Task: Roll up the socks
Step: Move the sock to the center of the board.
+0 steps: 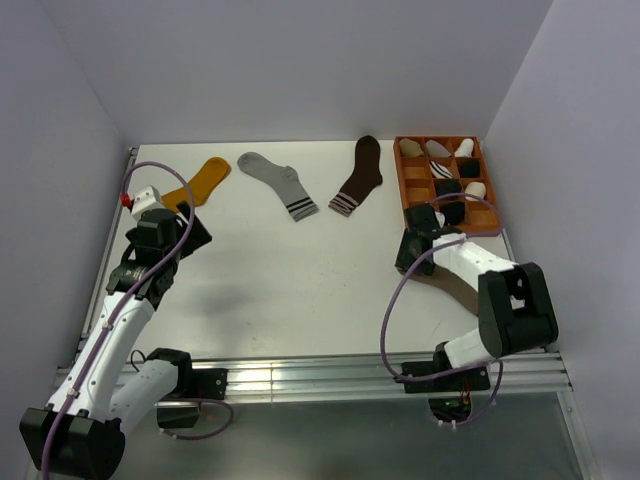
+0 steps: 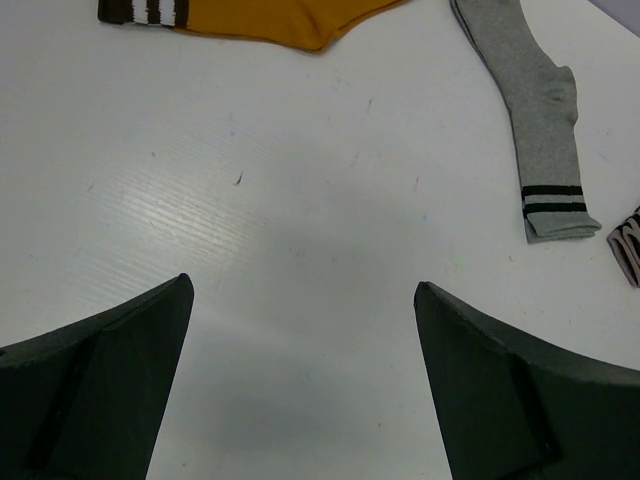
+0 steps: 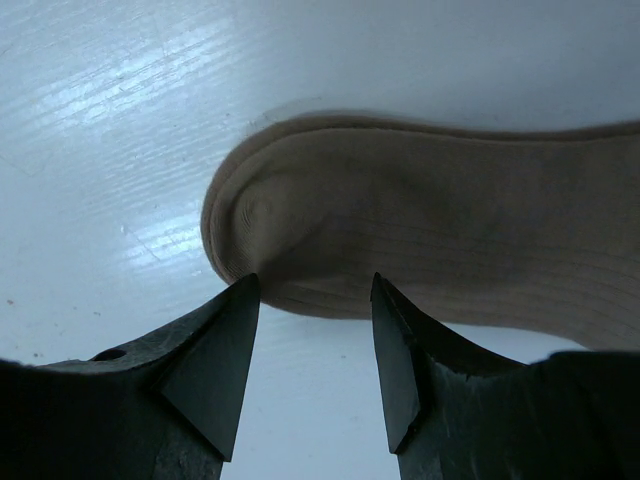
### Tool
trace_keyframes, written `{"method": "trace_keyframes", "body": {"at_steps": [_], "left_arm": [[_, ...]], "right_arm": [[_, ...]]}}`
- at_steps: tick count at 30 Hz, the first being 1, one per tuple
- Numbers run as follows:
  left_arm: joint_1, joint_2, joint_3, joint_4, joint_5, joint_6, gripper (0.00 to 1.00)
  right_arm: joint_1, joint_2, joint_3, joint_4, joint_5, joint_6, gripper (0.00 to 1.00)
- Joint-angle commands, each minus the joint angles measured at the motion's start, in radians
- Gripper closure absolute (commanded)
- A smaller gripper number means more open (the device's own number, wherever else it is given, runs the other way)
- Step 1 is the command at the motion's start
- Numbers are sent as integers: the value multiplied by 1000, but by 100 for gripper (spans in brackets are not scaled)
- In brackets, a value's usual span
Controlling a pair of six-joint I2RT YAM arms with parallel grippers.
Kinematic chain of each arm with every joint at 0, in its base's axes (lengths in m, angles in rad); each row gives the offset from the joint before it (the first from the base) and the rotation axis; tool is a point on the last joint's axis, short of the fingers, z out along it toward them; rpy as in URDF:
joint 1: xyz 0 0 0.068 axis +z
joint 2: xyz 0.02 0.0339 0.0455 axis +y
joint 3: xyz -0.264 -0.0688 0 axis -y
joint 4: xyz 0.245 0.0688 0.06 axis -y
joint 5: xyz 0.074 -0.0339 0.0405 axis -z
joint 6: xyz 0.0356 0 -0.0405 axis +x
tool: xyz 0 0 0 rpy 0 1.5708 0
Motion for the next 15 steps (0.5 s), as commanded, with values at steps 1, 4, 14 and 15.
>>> {"method": "trace_keyframes", "body": {"at_steps": [1,4,14,15], "left_arm": [[5,-24,-1,28,15,14,2],[5,-28,-1,28,16,15,2],[5,-42,1,21,0,14,1],[5,-42,1,18,-10,15,1]], "right_arm": [[50,67,77,40,35,8,44],[114,136,127,32,-16,19,45],[486,473,557,50,-223,235,44],[547,510,625,49,-246,240,44]]}}
